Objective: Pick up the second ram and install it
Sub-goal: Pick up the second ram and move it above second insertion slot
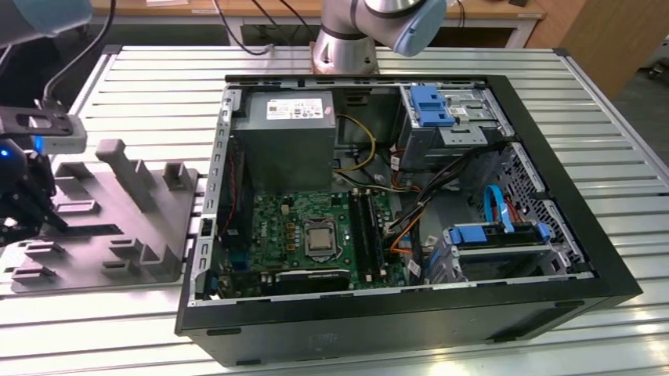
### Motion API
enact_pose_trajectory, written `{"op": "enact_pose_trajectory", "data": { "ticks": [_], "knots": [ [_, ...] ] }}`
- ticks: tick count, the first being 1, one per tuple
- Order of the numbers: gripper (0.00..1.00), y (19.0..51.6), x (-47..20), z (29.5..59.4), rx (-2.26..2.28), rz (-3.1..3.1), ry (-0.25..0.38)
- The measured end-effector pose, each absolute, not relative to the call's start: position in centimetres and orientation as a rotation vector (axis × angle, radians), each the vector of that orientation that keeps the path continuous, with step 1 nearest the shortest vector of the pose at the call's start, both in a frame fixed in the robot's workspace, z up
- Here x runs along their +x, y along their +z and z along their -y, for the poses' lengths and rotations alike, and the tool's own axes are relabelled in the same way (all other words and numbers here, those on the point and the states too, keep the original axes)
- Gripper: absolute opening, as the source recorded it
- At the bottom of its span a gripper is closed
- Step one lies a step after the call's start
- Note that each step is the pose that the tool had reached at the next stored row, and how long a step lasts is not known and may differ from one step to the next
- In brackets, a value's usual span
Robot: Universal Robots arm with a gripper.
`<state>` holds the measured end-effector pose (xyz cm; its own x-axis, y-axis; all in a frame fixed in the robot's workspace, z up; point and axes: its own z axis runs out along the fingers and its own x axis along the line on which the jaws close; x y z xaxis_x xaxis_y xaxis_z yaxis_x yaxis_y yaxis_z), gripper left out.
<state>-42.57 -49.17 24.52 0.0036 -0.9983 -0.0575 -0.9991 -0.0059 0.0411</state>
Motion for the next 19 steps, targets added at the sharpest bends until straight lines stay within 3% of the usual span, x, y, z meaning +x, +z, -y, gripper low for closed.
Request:
{"op": "enact_pose_trajectory", "data": {
  "ticks": [19],
  "knots": [
    [0.11, 34.5, -42.6, 49.2, -2.217, -2.207, 0.109]
  ]
}}
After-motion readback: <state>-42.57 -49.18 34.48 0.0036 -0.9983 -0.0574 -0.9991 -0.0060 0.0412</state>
